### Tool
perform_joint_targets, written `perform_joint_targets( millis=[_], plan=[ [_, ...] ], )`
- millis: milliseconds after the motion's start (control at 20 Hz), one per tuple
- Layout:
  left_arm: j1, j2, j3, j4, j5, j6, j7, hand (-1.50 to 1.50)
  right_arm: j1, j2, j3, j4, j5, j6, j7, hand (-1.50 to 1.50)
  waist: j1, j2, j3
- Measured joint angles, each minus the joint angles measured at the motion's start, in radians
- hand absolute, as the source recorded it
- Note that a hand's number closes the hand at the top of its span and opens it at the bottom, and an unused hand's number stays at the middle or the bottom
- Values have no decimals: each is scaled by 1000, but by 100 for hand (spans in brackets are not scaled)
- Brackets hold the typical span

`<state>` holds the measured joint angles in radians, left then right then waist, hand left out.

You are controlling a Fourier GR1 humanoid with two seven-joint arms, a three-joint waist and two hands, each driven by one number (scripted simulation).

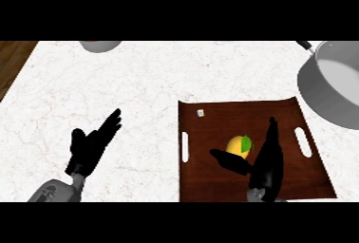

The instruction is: Pick the lemon from the tray and place it in the pot

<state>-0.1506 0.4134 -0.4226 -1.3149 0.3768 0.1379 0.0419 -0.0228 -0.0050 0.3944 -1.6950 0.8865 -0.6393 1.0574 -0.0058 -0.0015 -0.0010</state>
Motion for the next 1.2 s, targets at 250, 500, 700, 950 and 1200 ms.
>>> perform_joint_targets(
  millis=[250,500,700,950,1200],
  plan=[
    [9,-21,34,-27,-42,-20,33,0,108,-8,10,-53,33,-25,-48,-150,2,0,1],
    [-9,-56,68,2,-74,-47,45,0,183,-21,20,-82,-48,-66,-141,-150,2,1,1],
    [3,-66,82,4,-91,-61,36,0,209,-20,31,-54,-174,-150,-300,-150,3,1,2],
    [8,-76,96,-28,-106,-68,62,0,202,-11,19,-6,-375,-230,-513,-150,5,1,2],
    [75,-76,108,-81,-130,-87,59,0,161,0,-17,97,-587,-272,-697,-150,8,1,2]
  ],
)
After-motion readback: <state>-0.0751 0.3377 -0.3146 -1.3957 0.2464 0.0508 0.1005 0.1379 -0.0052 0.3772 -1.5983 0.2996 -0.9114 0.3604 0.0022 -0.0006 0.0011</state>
